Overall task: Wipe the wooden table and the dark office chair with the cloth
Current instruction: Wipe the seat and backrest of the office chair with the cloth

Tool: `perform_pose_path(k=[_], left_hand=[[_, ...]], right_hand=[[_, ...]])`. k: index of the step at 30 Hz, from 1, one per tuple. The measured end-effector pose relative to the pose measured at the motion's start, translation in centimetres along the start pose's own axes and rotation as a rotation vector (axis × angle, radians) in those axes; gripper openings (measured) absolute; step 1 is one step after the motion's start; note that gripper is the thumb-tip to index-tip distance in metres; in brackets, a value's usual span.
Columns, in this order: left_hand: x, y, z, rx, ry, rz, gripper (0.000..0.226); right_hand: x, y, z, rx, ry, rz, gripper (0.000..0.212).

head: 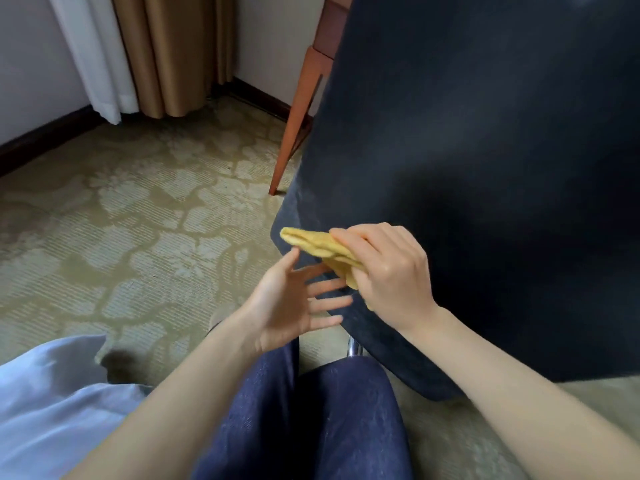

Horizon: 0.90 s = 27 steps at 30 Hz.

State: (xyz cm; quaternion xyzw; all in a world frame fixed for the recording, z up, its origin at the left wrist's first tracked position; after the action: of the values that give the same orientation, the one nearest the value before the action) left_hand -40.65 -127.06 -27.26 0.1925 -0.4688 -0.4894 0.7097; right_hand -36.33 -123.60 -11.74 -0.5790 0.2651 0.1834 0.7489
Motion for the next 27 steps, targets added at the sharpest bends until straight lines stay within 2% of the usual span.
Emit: perform_pose_path(k=[2, 5, 9, 12, 16, 19, 23, 27], left_hand=[[0.1, 0.7, 0.3, 0.174, 0.056, -0.098, 0.058], [0.9, 1.5, 1.1, 0.261, 0.123, -0.257, 0.059], [2.7, 2.9, 2.0, 0.159, 0.167, -0.368, 0.058], [3.4, 4.4, 2.0, 0.103, 0.153, -0.438, 0.059], [3.6, 5.1, 1.1, 0.101, 0.093, -0.452, 0.057], [3.5, 5.3, 0.7, 0.105, 0.074, -0.459, 0.055], [2.4, 3.3, 1.2, 0.052, 0.098, -0.246, 0.056], [1.5, 0.4, 2.5, -0.036, 0.134, -0.07, 0.045]], right_hand=[[-0.2, -0.8, -1.6, -0.048, -0.04, 0.005, 0.018], [0.1, -1.7, -3.1, -0.105, -0.108, -0.057, 0.015], [1.1, -0.9, -2.0, -0.236, 0.066, -0.307, 0.036], [1.7, -0.9, -2.1, -0.376, 0.122, -0.375, 0.035], [2.3, -2.5, -1.9, -0.265, 0.125, -0.182, 0.022], [2.2, -4.2, -2.1, -0.092, 0.012, -0.049, 0.017], [0.0, -7.0, -1.1, 0.249, -0.186, 0.135, 0.017], [-3.7, -6.8, 1.2, 0.51, -0.252, 0.219, 0.02]])
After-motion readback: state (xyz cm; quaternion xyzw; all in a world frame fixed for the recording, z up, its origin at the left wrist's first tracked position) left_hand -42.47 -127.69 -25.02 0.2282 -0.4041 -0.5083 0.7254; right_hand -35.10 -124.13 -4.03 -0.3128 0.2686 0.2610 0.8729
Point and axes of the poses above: each hand's wrist, its own x-axis away from the middle knuckle, its own y-axis out of the palm, z = x × y, the point moved 9 cm from there along -x, towards the middle knuckle, and after that the axes turned 3 degrees about x, right-handed, at the moved point
